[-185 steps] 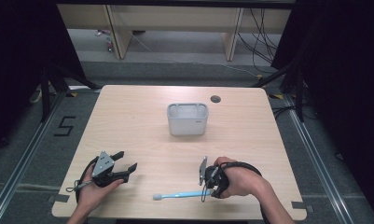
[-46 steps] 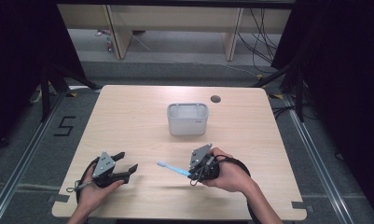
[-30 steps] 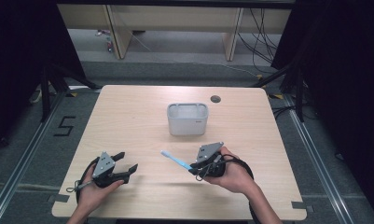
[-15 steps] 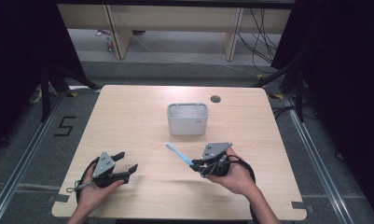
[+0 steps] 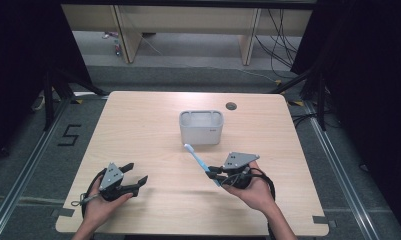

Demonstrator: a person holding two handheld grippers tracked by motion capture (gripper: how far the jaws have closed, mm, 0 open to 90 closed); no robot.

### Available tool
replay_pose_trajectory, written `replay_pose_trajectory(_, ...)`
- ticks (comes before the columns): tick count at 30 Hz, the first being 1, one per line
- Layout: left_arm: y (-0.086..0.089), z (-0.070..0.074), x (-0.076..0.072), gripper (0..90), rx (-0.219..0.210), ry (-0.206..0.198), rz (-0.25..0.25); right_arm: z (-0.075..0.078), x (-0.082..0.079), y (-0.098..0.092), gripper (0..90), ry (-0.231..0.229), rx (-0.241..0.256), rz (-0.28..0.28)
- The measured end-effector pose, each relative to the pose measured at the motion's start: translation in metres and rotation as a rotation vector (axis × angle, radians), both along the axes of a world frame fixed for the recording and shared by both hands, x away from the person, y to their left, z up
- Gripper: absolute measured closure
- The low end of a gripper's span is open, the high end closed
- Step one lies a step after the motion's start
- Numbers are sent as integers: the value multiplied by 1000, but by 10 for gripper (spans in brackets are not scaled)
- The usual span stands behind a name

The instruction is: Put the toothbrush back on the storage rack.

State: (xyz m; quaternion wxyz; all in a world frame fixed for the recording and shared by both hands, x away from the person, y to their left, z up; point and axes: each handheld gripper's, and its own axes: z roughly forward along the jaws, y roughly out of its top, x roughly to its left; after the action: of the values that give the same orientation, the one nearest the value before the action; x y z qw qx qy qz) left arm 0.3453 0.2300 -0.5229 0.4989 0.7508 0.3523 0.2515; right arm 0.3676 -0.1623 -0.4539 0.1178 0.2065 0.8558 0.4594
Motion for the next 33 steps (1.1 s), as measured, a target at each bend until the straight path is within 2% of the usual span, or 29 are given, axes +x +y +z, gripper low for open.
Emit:
replay_pose_trajectory(3, 1, 1, -1, 277, 9, 4, 4, -3, 0, -2, 786, -13, 34, -9)
replay_pose_trajectory(6, 1, 1, -1, 277, 12, 6, 4, -7, -2, -3, 787, 8, 66, -31)
replay_pose_trajectory(10, 0, 0, 0, 277, 6, 2, 3, -10, -2, -5, 787, -16, 93, -43)
replay_pose_trajectory(11, 0, 0, 0, 277, 7, 3, 4, -10, -2, -6, 787, -35, 98, -52)
replay_pose_trajectory(17, -1, 0, 0, 276, -3, -7, 8, -11, -3, -9, 787, -38, 143, -76)
replay_pose_trajectory(18, 0, 1, -1, 277, 11, 5, 8, -11, -3, -9, 787, -44, 148, -87)
replay_pose_trajectory(19, 0, 1, -1, 277, 12, 5, 9, -12, -2, -9, 787, -43, 164, -78)
replay_pose_trajectory(21, 0, 0, 0, 277, 3, 1, 6, -12, -2, -10, 787, -46, 178, -100)
replay_pose_trajectory(22, 0, 0, 0, 277, 3, 1, 7, -13, -2, -11, 786, -32, 194, -86)
replay_pose_trajectory(24, -1, 0, 0, 277, 4, 1, 8, -13, -2, -13, 787, -25, 192, -103)
replay_pose_trajectory(25, -1, 0, 0, 277, 1, 0, 7, -13, -2, -13, 787, -38, 201, -112)
replay_pose_trajectory(26, 0, 1, 0, 277, 12, 8, 13, -13, -3, -14, 787, -35, 203, -119)
replay_pose_trajectory(28, 0, 0, 0, 277, 5, 7, 10, -13, -3, -15, 787, -20, 227, -126)
replay_pose_trajectory(29, 0, 0, 0, 277, 7, 8, 12, -13, -3, -16, 787, -30, 232, -137)
replay_pose_trajectory(30, 0, 0, 1, 278, 0, 3, 8, -13, -1, -18, 786, -65, 234, -136)
replay_pose_trajectory(31, 0, 0, 1, 278, 1, 5, 7, -13, -1, -18, 786, -51, 242, -145)
replay_pose_trajectory(33, 0, 0, 1, 278, -1, 6, 8, -13, 0, -20, 787, -65, 274, -157)
